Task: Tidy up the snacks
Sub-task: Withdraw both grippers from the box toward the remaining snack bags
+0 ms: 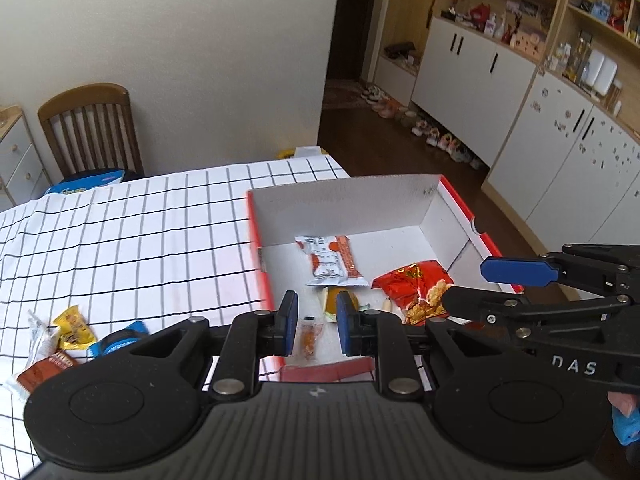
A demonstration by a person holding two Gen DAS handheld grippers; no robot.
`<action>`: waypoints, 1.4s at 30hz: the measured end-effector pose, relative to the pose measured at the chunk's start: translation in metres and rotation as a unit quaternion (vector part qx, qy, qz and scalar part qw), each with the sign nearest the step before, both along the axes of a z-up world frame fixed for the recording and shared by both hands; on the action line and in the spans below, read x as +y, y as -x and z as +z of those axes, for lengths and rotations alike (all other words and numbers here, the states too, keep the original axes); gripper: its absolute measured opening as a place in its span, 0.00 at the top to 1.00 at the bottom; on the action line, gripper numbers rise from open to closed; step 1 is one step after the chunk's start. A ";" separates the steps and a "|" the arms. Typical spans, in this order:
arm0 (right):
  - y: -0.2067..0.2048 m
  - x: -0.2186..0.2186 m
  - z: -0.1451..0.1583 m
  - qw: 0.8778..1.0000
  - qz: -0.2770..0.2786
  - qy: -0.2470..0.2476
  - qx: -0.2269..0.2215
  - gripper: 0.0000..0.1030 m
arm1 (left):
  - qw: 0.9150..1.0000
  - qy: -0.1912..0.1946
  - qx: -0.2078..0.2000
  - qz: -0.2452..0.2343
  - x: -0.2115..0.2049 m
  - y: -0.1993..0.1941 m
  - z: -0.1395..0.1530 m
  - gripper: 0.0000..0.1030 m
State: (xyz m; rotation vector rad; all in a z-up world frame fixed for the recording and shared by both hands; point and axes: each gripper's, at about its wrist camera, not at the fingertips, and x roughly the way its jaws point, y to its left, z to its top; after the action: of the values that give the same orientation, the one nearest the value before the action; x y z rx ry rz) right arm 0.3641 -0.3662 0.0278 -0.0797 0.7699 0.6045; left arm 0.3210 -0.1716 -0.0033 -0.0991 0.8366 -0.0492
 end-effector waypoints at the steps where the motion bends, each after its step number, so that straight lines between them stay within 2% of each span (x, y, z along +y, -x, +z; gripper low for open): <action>1: 0.002 0.002 0.002 1.000 0.002 -0.003 -0.002 0.56 | 1.000 0.002 -0.004 0.003 0.004 0.004 0.001 0.81; 13: 0.033 0.036 0.022 0.999 0.004 -0.026 -0.021 0.45 | 0.999 0.012 -0.045 0.011 0.061 0.056 0.012 0.78; 15: 0.039 0.045 0.025 0.999 0.004 -0.029 -0.023 0.44 | 0.998 0.015 -0.052 0.010 0.071 0.064 0.014 0.67; 17: 0.046 0.055 0.029 0.999 0.004 -0.030 -0.028 0.41 | 0.998 0.010 -0.066 0.014 0.080 0.074 0.015 0.32; 18: 0.050 0.059 0.030 0.999 0.005 -0.031 -0.030 0.40 | 0.997 0.006 -0.077 0.017 0.084 0.081 0.016 0.27; 23: 0.065 0.082 0.034 0.999 0.005 -0.040 -0.030 0.37 | 0.996 -0.001 -0.088 0.015 0.111 0.100 0.017 0.26; 27: 0.074 0.100 0.034 0.999 0.001 -0.046 -0.030 0.27 | 0.996 -0.007 -0.090 0.017 0.135 0.112 0.013 0.25; 29: 0.079 0.109 0.033 0.998 -0.002 -0.048 -0.033 0.21 | 0.996 -0.007 -0.090 0.019 0.147 0.118 0.011 0.20; 34: 0.089 0.131 0.032 0.998 -0.010 -0.055 -0.037 0.04 | 0.995 0.002 -0.096 0.024 0.180 0.132 0.004 0.20; 39: 0.095 0.154 0.027 0.998 -0.013 -0.060 -0.030 0.00 | 0.995 0.004 -0.100 0.016 0.207 0.141 -0.003 0.19; 42: 0.097 0.169 0.022 0.998 -0.015 -0.056 -0.027 0.00 | 0.995 0.007 -0.102 0.014 0.224 0.144 -0.011 0.15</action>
State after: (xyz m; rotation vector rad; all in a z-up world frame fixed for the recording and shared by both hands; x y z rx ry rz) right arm 0.2672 -0.1975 0.0501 0.0184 0.6829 0.6128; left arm 0.1774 0.0521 -0.0138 -0.1178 0.6316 -0.0382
